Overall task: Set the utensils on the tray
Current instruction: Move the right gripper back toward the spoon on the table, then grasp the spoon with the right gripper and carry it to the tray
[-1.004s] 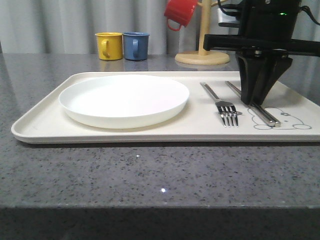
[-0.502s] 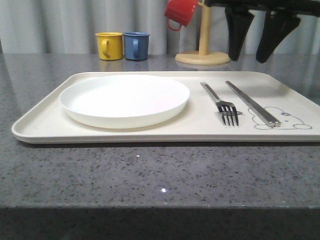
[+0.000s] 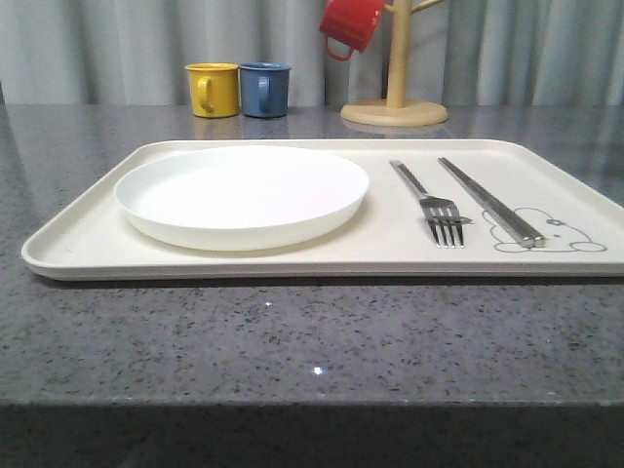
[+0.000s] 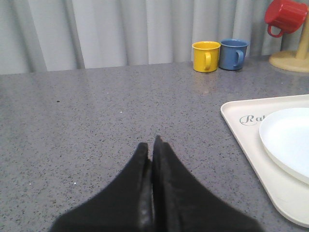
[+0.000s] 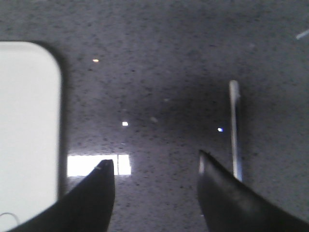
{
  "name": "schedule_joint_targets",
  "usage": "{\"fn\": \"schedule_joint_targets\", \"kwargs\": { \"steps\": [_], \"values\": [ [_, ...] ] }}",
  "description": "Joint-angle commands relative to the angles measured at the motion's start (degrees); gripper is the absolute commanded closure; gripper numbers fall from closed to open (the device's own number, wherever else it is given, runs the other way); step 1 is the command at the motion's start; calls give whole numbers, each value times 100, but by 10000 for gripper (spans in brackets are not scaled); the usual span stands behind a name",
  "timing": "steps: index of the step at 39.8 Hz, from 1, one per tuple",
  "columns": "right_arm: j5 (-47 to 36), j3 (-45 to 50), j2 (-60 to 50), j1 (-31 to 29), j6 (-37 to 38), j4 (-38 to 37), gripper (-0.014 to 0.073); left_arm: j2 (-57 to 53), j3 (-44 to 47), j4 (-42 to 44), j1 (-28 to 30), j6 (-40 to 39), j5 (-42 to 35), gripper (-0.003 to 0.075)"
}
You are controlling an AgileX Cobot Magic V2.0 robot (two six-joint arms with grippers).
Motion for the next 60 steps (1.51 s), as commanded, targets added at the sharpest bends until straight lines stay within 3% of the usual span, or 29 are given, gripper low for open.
{"fn": "schedule_joint_targets", "kwargs": {
  "steps": [1, 13, 42, 47, 56, 60],
  "values": [
    [543, -45, -250, -371, -315, -79, 180, 58, -149, -13, 12, -18, -463, 738],
    [533, 436, -181, -1075, -594, -67, 180, 58, -149, -13, 12, -18, -463, 738],
    [464, 462, 833, -1079, -665, -40, 188, 58, -149, -13, 12, -18, -463, 738],
    [491, 462, 846, -1079, -665, -40, 280, 58, -149, -13, 12, -18, -463, 738],
    [534, 462, 846, -1079, -665, -40, 574, 58, -149, -13, 12, -18, -463, 738],
    [534, 462, 834, -1079, -665, -40, 624, 58, -149, -13, 12, -18, -463, 738]
  ]
}}
